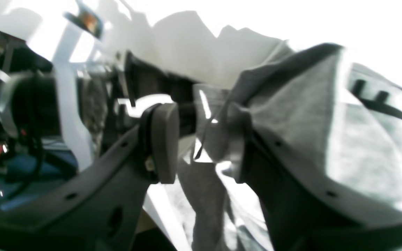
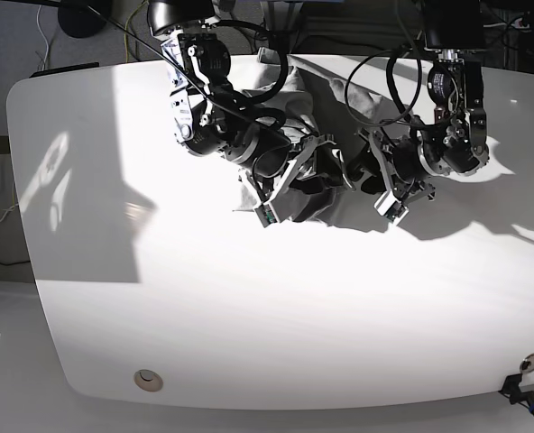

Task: Fold the T-shirt properly
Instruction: 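Fold the shirt end over with the right gripper toward the left gripper, then open the right gripper and lift it away from the folded bundle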

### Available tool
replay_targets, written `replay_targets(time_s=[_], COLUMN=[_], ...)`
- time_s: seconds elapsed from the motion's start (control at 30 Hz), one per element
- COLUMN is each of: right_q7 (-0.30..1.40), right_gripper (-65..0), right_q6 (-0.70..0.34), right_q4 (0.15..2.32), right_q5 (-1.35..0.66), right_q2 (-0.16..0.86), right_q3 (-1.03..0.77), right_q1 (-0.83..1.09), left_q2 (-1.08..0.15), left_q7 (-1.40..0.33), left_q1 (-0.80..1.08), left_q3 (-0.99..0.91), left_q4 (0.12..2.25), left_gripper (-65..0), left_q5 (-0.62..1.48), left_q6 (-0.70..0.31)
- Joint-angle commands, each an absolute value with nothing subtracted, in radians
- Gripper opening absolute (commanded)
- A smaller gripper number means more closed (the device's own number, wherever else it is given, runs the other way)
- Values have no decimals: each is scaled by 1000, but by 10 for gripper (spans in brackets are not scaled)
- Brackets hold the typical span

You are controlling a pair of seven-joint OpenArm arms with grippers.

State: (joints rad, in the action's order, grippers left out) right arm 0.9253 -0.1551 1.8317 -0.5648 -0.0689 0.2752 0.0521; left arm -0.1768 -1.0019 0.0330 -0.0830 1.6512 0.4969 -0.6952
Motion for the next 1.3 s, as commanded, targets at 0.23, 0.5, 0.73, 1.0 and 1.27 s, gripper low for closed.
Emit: replay_targets(time_s=[0.23,0.5,0.73,1.0,1.27], right_q7=[909,909,908,908,903], right_gripper=[-414,-411,-416,-416,-416], right_q6=[-163,-171,-168,-160,-160], right_q4=[1851,1959,1959,1960,1791], right_q5=[-438,-372,-372,-372,-371], right_q2=[-35,188,269,140,-74], right_q3=[260,96,81,222,334], right_q1=[-16,53,140,147,-10], left_q2=[-351,-410,-410,-410,-415], left_q7=[-981,-977,-977,-977,-977], left_q1=[-19,99,113,116,139], left_q3=[-240,-251,-263,-263,-265], left_q4=[1704,1707,1707,1707,1709], left_gripper=[-427,-427,-427,-427,-427], left_q5=[512,513,516,516,516], left_q6=[-698,-698,-698,-698,-698])
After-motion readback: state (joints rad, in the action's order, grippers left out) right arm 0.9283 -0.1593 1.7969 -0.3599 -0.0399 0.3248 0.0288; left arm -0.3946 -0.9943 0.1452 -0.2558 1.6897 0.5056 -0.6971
